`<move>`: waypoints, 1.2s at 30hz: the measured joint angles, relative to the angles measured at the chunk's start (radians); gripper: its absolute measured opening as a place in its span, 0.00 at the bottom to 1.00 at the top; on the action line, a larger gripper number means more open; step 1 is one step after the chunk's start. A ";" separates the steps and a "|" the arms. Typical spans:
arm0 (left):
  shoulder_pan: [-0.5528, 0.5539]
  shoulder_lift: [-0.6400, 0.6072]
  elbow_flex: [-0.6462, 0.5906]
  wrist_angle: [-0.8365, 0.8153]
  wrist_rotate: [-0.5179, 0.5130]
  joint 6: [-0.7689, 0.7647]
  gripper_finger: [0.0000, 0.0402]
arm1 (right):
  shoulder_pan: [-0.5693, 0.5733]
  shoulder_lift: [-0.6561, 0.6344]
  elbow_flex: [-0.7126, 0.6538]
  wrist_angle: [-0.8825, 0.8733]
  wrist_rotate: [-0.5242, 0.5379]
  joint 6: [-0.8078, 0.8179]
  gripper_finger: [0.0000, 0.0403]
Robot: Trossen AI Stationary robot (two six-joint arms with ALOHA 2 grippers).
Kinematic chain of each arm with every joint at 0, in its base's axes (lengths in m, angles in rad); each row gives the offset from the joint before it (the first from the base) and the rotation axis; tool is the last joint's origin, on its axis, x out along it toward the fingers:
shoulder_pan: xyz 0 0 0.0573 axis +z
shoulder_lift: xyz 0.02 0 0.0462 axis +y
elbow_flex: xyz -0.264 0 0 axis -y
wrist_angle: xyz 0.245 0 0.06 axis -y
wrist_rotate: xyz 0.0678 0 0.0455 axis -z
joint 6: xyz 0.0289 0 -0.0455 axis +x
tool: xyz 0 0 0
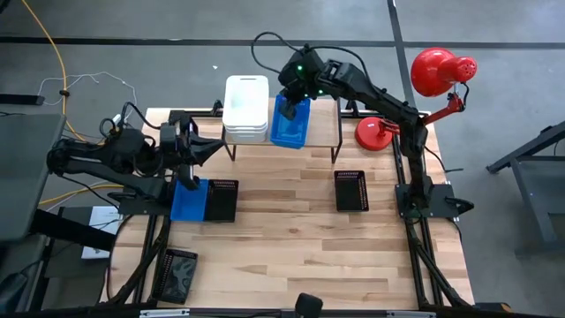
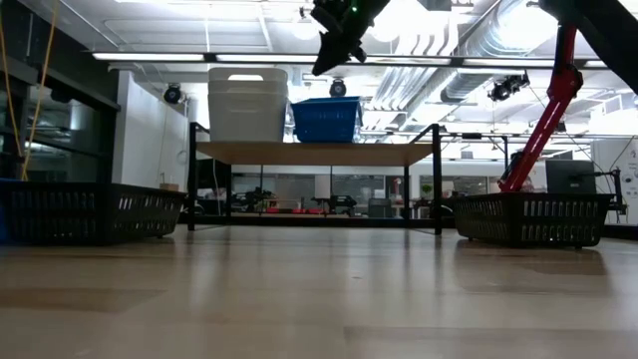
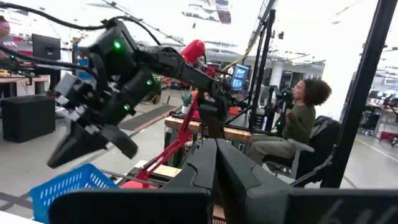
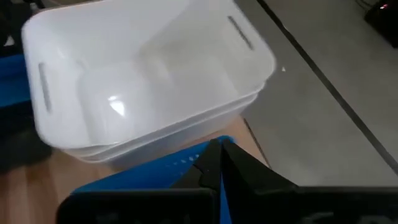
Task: Stack baskets on shelf by color
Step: Stack the right blue bin on top of the blue bin on the shelf
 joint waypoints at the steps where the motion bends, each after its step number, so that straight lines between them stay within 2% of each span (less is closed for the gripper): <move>1: 0.000 -0.004 0.000 0.000 0.000 0.007 0.00 | 0.006 0.000 0.000 -0.006 -0.001 -0.005 0.00; 13: 0.000 -0.036 0.000 -0.001 -0.041 0.066 0.00 | 0.060 0.000 -0.002 -0.138 -0.004 -0.048 0.00; 15: 0.000 -0.037 0.000 0.000 -0.056 0.069 0.00 | 0.073 -0.032 -0.079 -0.108 -0.005 -0.049 0.00; 17: 0.000 -0.037 0.000 0.000 -0.060 0.069 0.00 | 0.086 -0.125 -0.269 -0.004 -0.004 -0.033 0.00; 20: 0.000 -0.037 0.000 0.000 -0.060 0.068 0.00 | 0.113 -0.358 -0.650 0.248 0.008 0.064 0.00; 22: 0.000 -0.037 0.000 0.000 -0.064 0.061 0.00 | 0.153 -0.527 -0.868 0.450 0.054 0.127 0.00; 25: 0.000 -0.037 0.000 0.000 -0.099 0.058 0.00 | 0.217 -0.699 -1.095 0.778 0.175 0.191 0.00; 27: 0.000 -0.034 0.000 0.001 -0.113 0.057 0.00 | 0.234 -0.749 -1.184 0.921 0.263 0.215 0.00; 30: 0.000 -0.033 0.000 0.000 -0.114 0.032 0.00 | 0.234 -0.747 -1.232 1.025 0.373 0.229 0.00; 33: 0.000 -0.033 0.000 0.002 -0.113 0.015 0.00 | 0.221 -0.689 -1.218 1.122 0.444 0.215 0.00; 36: 0.000 -0.032 0.000 0.001 -0.113 -0.016 0.00 | 0.182 -0.597 -1.172 1.205 0.461 0.181 0.00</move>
